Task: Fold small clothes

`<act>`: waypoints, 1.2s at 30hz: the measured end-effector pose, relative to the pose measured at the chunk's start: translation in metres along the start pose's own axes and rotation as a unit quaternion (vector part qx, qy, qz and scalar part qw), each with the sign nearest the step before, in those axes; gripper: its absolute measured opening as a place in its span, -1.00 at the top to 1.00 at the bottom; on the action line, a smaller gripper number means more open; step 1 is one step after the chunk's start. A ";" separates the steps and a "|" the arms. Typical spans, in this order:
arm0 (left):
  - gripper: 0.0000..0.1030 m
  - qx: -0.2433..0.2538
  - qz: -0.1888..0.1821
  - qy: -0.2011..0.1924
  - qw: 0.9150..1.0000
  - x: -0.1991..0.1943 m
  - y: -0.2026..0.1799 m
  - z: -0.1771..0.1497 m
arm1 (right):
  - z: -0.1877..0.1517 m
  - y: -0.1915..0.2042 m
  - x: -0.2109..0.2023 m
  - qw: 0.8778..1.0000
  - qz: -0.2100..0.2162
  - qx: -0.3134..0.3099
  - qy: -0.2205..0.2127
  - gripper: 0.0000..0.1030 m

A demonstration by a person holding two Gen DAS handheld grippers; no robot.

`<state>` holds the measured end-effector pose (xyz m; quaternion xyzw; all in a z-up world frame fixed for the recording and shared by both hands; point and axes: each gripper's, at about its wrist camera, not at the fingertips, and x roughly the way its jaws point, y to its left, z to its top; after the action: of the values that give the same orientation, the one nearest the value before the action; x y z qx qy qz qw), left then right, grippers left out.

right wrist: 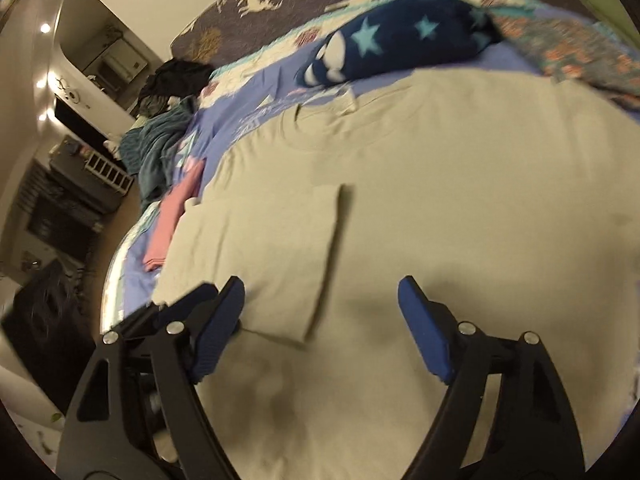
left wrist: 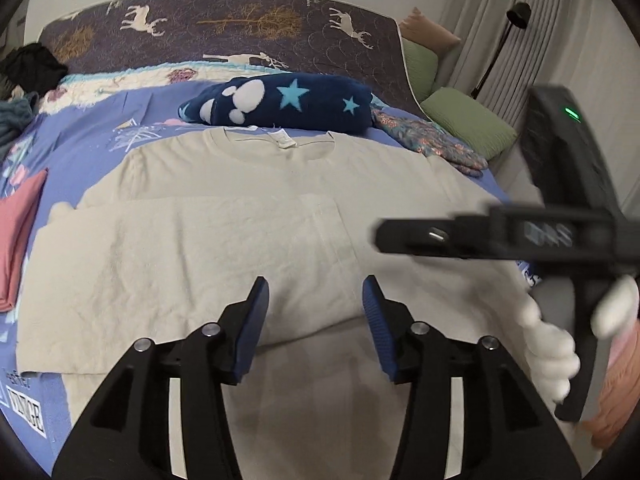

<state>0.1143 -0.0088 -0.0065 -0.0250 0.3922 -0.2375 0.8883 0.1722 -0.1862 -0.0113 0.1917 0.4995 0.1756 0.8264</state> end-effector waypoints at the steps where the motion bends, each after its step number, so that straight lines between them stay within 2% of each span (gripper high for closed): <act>1: 0.00 -0.001 0.003 -0.003 1.000 -0.002 0.000 -0.001 | 0.004 0.003 0.010 1.000 -0.003 -0.003 0.007 -0.56; 4: -0.01 -0.032 0.016 -0.013 0.999 -0.017 0.015 -0.007 | 0.013 0.014 0.037 0.999 -0.018 -0.031 0.018 -0.60; 6: -0.01 -0.061 0.024 -0.023 0.998 -0.031 0.031 -0.015 | 0.014 0.023 0.044 0.998 -0.030 -0.062 0.003 -0.60; 7: -0.01 -0.072 0.025 -0.025 0.997 -0.036 0.036 -0.018 | 0.016 0.030 0.049 0.997 -0.029 -0.077 -0.002 -0.54; 9: -0.01 -0.094 0.018 -0.029 0.995 -0.048 0.049 -0.027 | 0.018 0.039 0.059 0.995 -0.002 -0.097 0.003 0.00; 10: -0.01 -0.100 0.011 -0.030 0.995 -0.053 0.054 -0.032 | 0.020 0.040 0.062 0.995 0.011 -0.097 0.008 0.64; 11: -0.01 -0.104 0.006 -0.030 0.994 -0.057 0.058 -0.035 | 0.021 0.042 0.062 0.995 0.033 -0.091 0.014 0.92; 12: 0.00 -0.107 -0.003 -0.030 0.994 -0.059 0.061 -0.038 | 0.023 0.044 0.053 0.995 0.052 -0.083 0.000 0.92; 14: 0.00 -0.108 -0.006 -0.026 0.994 -0.062 0.068 -0.043 | 0.027 0.049 0.029 0.994 0.053 -0.092 -0.041 0.92; 17: 0.00 -0.122 0.018 -0.015 0.992 -0.056 0.080 -0.047 | 0.039 0.045 -0.016 0.990 0.056 -0.091 -0.095 0.92; 19: 0.00 -0.136 0.030 -0.014 0.990 -0.051 0.090 -0.047 | 0.046 0.030 -0.049 0.987 0.035 -0.084 -0.131 0.92; 21: 0.00 -0.142 0.046 -0.016 0.989 -0.050 0.098 -0.047 | 0.049 0.021 -0.059 0.987 0.024 -0.081 -0.140 0.92; 22: 0.00 -0.144 0.056 -0.016 0.988 -0.048 0.101 -0.048 | 0.053 0.005 -0.073 0.986 0.002 -0.071 -0.153 0.92; 25: 0.00 -0.155 0.080 -0.012 0.985 -0.043 0.111 -0.049 | 0.056 -0.042 -0.081 0.987 -0.035 -0.029 -0.153 0.92; 29: 0.00 -0.165 0.088 -0.011 0.982 -0.042 0.118 -0.051 | 0.048 -0.089 -0.065 0.990 -0.063 0.015 -0.125 0.87; 31: -0.01 -0.164 0.091 -0.011 0.982 -0.042 0.118 -0.052 | 0.043 -0.095 -0.051 0.990 -0.089 0.017 -0.107 0.70; 32: -0.01 -0.164 0.093 -0.011 0.982 -0.043 0.118 -0.052 | 0.040 -0.098 -0.046 0.989 -0.109 0.020 -0.101 0.39; 33: 0.00 -0.164 0.094 -0.012 0.982 -0.043 0.119 -0.052 | 0.038 -0.103 -0.043 0.986 -0.128 0.025 -0.100 0.28; 36: -0.01 -0.169 0.111 -0.019 0.979 -0.046 0.124 -0.051 | 0.039 -0.101 -0.045 0.978 -0.168 0.032 -0.119 0.23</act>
<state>0.1008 0.1284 -0.0388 -0.1350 0.4103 -0.0670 0.8994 0.1975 -0.3010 -0.0104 0.1510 0.4284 -0.0053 0.8909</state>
